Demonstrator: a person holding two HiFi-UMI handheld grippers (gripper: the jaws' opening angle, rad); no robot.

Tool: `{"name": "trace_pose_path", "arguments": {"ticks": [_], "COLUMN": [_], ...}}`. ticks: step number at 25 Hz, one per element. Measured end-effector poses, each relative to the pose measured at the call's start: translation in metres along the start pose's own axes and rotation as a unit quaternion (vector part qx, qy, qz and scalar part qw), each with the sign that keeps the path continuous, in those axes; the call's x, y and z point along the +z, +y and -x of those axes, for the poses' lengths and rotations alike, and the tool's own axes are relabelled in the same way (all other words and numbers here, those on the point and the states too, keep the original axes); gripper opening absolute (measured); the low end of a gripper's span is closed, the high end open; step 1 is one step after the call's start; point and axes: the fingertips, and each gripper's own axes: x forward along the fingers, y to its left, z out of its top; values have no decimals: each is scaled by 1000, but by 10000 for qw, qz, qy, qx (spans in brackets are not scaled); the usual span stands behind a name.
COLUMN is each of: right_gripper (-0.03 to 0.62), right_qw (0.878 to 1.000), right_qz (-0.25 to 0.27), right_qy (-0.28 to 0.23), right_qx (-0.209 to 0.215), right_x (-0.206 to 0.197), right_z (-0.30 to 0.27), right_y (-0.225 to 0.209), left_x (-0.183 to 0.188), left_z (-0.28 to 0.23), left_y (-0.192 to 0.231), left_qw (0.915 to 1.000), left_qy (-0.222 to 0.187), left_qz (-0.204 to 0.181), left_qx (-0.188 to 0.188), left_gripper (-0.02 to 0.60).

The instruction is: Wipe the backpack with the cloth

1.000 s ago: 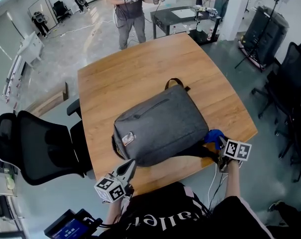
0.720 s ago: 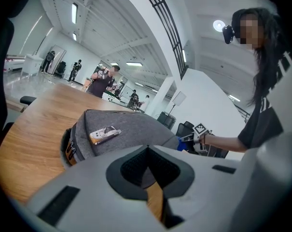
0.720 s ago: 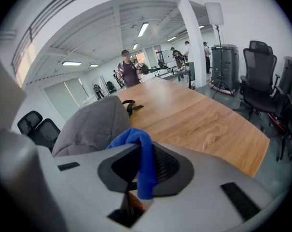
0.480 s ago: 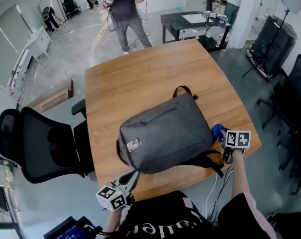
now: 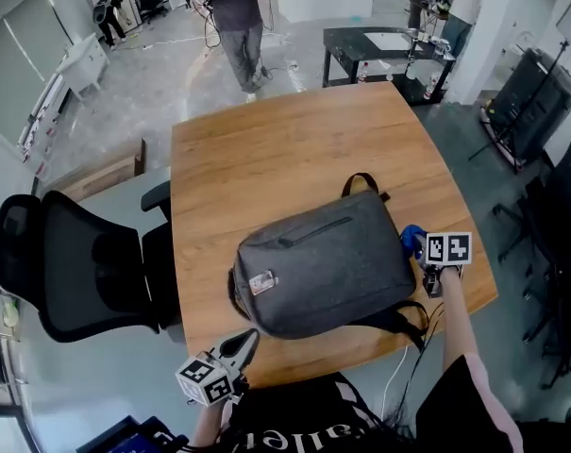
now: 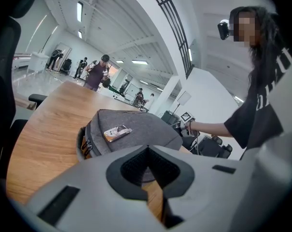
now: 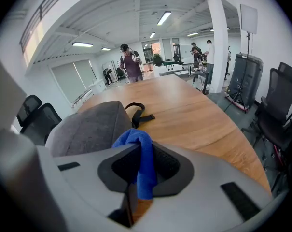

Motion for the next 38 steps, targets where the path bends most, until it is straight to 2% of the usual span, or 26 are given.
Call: {"name": "trace_pose_path", "arguments": {"ticks": [5,14,24,28,32,38], "right_gripper": [64,64,64,64,64,64], "right_qw": [9999,9985,9922,9841,9739,9503], "right_qz": [131,506,1127,1646,2131,2904], "right_qy": [7,75,474,618,780,1089], "right_qx": [0,-175,-251,-242,-27,265], "right_x": [37,117,140,147,152,140], "right_z": [-22,-73,-105,-106,-113,-126], "right_y": [5,22,45,68,101,156], "left_x": [-3,15,15,16,14,12], "left_z": [4,12,15,16,13,12], "left_y": [15,59,89,91,92,95], "left_qw": [10000,9990,9968,9961,9953,9940], "left_qy": [8,-226,-410,-494,-579,-739], "left_qz": [61,238,470,519,598,656], "left_qx": [-1,305,501,512,495,467], "left_gripper": [2,1,2,2,2,2]}}
